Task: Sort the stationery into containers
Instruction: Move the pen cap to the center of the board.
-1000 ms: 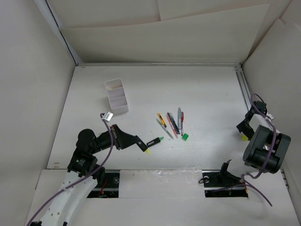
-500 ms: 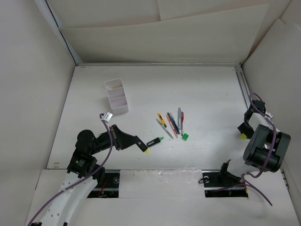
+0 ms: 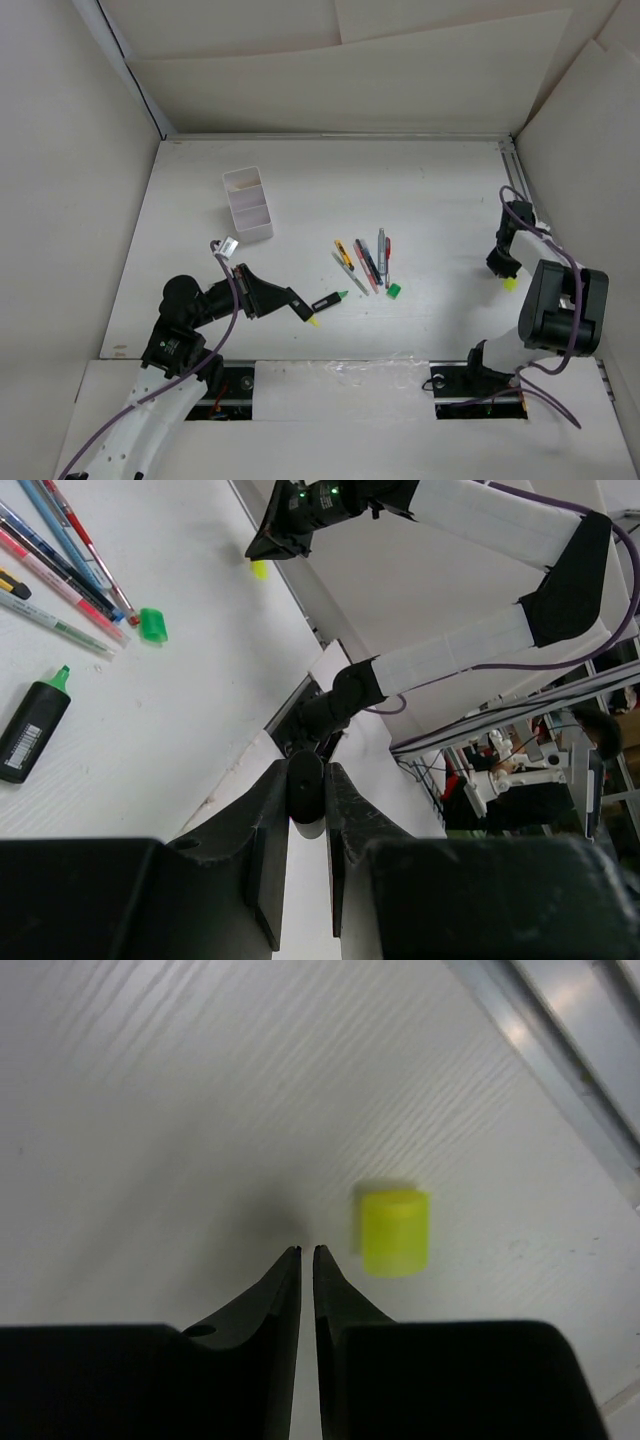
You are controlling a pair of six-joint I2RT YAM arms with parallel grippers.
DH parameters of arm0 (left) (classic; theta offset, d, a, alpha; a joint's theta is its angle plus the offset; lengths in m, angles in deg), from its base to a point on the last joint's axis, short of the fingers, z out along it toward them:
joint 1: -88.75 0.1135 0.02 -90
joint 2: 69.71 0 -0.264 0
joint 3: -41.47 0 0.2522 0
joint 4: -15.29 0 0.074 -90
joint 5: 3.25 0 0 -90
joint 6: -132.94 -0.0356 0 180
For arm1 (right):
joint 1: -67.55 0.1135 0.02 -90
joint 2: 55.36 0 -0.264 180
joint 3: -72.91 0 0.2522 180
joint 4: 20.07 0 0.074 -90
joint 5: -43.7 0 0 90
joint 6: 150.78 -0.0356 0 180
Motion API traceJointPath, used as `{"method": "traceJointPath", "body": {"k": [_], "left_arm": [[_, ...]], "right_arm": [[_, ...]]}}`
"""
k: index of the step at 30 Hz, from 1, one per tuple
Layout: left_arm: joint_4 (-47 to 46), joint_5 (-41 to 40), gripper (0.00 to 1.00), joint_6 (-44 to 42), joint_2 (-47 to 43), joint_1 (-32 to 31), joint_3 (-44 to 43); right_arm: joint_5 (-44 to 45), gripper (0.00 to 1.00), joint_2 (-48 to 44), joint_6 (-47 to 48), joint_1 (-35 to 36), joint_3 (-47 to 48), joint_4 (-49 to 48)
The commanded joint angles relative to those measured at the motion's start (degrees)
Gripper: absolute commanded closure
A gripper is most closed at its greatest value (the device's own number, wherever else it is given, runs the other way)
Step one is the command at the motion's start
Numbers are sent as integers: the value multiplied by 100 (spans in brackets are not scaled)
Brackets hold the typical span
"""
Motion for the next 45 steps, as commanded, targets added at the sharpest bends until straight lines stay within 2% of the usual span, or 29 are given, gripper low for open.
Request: {"method": "traceJointPath", "body": {"k": [1, 5, 7, 9, 11, 13, 16, 18, 20, 22, 24, 26, 28, 29, 30, 33, 39, 43, 44, 45], "left_arm": [[-182, 23, 100, -106, 38, -6, -256], [-77, 23, 100, -176, -13, -6, -256], [-24, 23, 100, -176, -14, -6, -256], [28, 23, 100, -176, -14, -6, -256], [29, -29, 100, -176, -14, -6, -256], [-85, -29, 100, -176, -14, -6, -256], [63, 41, 100, -263, 39, -6, -326], [134, 41, 100, -316, -13, -6, -387], [134, 41, 100, -317, -75, -6, -388], [-6, 41, 100, -160, -75, -6, -327], [-6, 102, 100, -159, -75, -6, -327], [89, 103, 100, -228, -128, -6, -379], [231, 50, 100, -290, -128, -6, -450], [231, 50, 100, -291, -128, -6, -450], [231, 50, 100, -291, -180, -6, -450], [231, 103, 100, -291, -120, -6, -502], [231, 164, 100, -343, -49, -6, -502], [309, 164, 100, -343, -49, -6, -555], [380, 164, 100, -343, -49, -6, -616], [380, 164, 100, -343, -110, -6, -617]], "right_arm": [[-179, 85, 127, -387, 518, 70, -23], [-241, 85, 347, -712, 1301, 141, -154], [21, 89, 348, -914, 1801, 228, -154], [434, 91, -187, -1257, 2066, 229, -154], [524, 100, -565, -1442, 2015, 10, -285], [523, 100, -1180, -1609, 1927, -236, -514], [1259, 100, -1866, -1759, 1646, -430, -208], [1788, 99, -2025, -1593, 1023, -379, 249], [1624, 91, -2025, -1198, 305, -378, 302], [1308, 81, -1895, -1074, -59, -491, 207], [904, 62, -1693, -1074, -497, -597, 144], [849, 46, -1403, -1074, -657, -668, 74], [726, 43, -1253, -899, -807, -616, 5], [726, 37, -1087, -785, -807, -615, -48], [656, 26, -963, -653, -807, -537, -49], [252, 25, -533, -310, -860, -379, -198], [225, 21, -408, -125, -746, -238, -277], [356, 30, -224, -37, -587, -62, -277], [357, 44, -154, -37, -500, -62, -225], [418, 49, -153, -37, -413, 17, -173]]}}
